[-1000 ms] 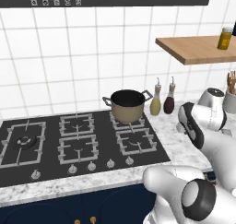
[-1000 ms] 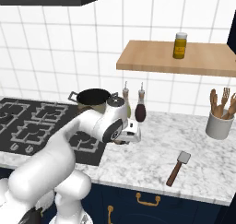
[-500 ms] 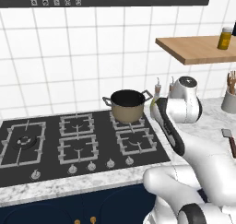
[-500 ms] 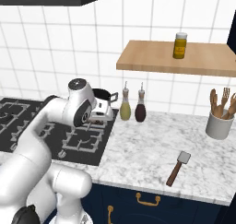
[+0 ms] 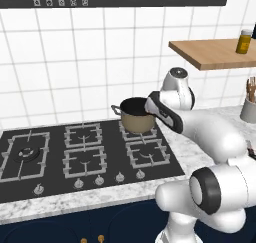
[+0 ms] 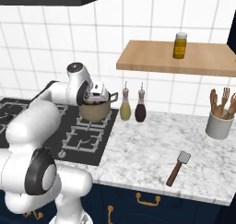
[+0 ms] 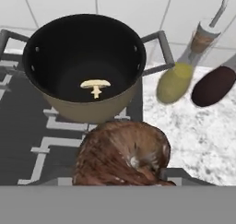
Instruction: Put the mushroom and mushroom in the pot. Retrieve the spatula and lightly stir the vegetables in the pot.
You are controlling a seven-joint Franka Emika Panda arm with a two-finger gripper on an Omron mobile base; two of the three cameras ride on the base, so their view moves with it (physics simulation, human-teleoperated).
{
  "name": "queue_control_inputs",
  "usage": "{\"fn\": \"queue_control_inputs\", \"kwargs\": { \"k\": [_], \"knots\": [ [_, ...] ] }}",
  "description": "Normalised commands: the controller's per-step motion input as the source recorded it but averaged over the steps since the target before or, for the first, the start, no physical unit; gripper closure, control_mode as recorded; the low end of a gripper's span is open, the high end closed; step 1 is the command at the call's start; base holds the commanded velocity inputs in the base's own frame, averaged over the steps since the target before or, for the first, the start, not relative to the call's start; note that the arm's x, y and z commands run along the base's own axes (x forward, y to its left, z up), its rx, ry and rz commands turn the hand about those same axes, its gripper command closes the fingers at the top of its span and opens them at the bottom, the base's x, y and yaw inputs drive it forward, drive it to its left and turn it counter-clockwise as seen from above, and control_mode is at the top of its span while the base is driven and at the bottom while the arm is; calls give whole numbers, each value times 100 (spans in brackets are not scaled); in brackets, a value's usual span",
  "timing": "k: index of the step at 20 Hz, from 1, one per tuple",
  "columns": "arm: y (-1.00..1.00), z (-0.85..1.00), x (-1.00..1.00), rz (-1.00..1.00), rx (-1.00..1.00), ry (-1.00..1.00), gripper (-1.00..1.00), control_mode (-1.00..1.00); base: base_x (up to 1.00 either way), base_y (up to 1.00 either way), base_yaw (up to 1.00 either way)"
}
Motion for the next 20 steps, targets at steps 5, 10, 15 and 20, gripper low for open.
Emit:
{"fn": "queue_control_inputs", "kwargs": {
  "k": [5, 10, 15, 20],
  "knots": [
    [23, 2, 93, 3, 0, 0, 100, -100, 0, 0, 0],
    [28, -31, 84, 2, 0, 6, 100, -100, 0, 0, 0],
    [9, -65, 41, 0, 0, 9, 100, -100, 0, 0, 0],
    [3, -54, 29, 0, 0, 2, 100, -100, 0, 0, 0]
  ]
}}
